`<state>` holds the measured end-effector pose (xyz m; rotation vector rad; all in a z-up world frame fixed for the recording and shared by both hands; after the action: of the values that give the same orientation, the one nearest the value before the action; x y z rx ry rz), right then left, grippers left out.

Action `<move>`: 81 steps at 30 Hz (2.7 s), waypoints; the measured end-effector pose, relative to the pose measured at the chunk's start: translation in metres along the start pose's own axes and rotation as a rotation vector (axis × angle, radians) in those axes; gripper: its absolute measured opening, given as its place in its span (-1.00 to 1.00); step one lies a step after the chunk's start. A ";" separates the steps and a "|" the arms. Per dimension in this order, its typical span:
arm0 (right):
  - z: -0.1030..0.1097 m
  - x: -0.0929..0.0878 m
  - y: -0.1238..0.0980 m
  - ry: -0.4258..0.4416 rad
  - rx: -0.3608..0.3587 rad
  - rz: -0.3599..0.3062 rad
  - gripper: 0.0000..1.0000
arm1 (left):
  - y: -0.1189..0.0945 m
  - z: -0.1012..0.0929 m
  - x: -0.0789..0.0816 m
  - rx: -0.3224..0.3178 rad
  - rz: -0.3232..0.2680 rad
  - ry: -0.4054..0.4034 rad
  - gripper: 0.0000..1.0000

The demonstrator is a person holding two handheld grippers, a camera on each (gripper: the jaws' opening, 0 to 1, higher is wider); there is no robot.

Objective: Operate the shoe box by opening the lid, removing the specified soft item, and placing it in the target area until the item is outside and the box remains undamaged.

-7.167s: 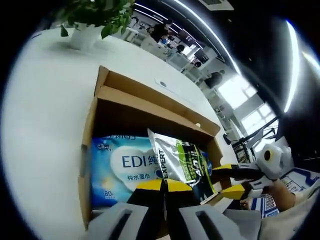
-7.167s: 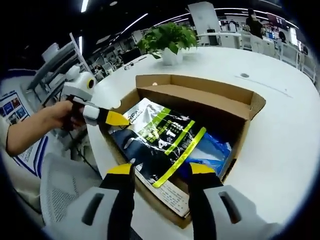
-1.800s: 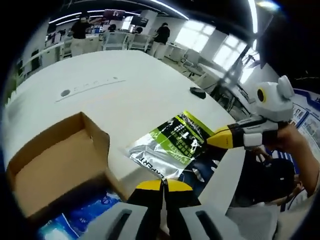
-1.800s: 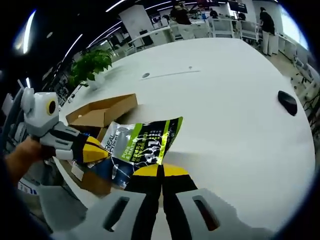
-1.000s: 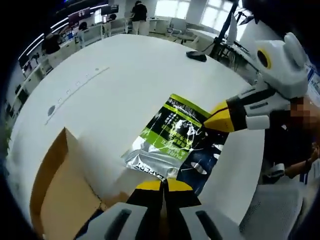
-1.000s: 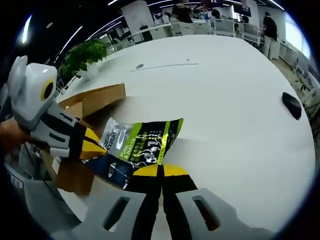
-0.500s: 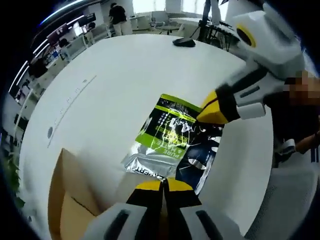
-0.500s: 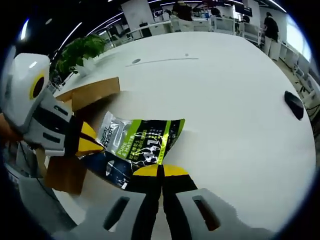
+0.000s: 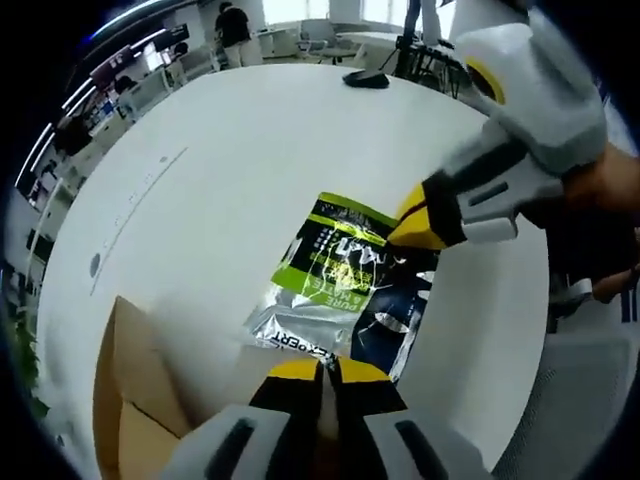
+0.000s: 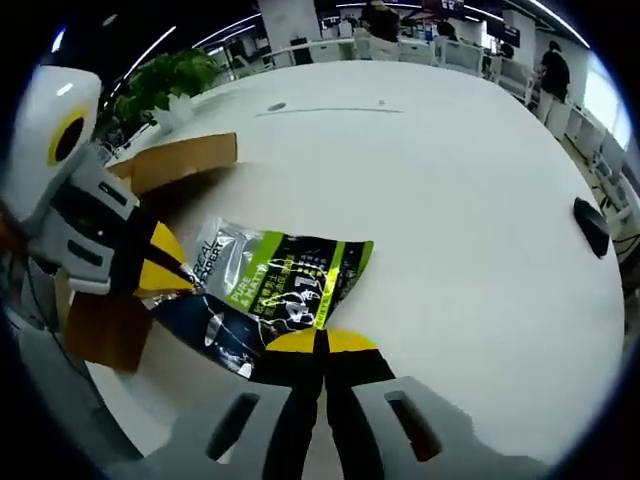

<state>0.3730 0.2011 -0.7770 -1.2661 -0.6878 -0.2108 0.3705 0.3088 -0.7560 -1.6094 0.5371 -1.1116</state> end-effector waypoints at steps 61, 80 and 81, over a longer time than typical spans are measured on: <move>0.006 -0.005 0.002 -0.021 -0.043 0.007 -0.93 | -0.121 0.017 -0.036 0.034 -0.362 -0.293 -0.61; 0.013 0.004 -0.011 -0.103 -0.048 -0.028 -0.60 | -0.156 0.055 -0.101 0.139 -0.384 -0.392 -0.52; 0.014 0.005 -0.013 -0.105 -0.049 -0.032 -0.58 | -0.157 0.056 -0.104 0.144 -0.384 -0.396 -0.52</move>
<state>0.3657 0.2108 -0.7619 -1.3203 -0.7980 -0.1891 0.3412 0.4729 -0.6524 -1.7869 -0.1153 -1.0376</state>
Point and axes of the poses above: the point that each gripper's makers call its tool centre point, and the gripper's own axes: y roughly forward along the fingers, z roughly to its left, x roughly out of its top, the point moved 1 cm from there along -y, roughly backward along the fingers, and after that the axes turned 2 degrees about -y, right-handed, at the moved point
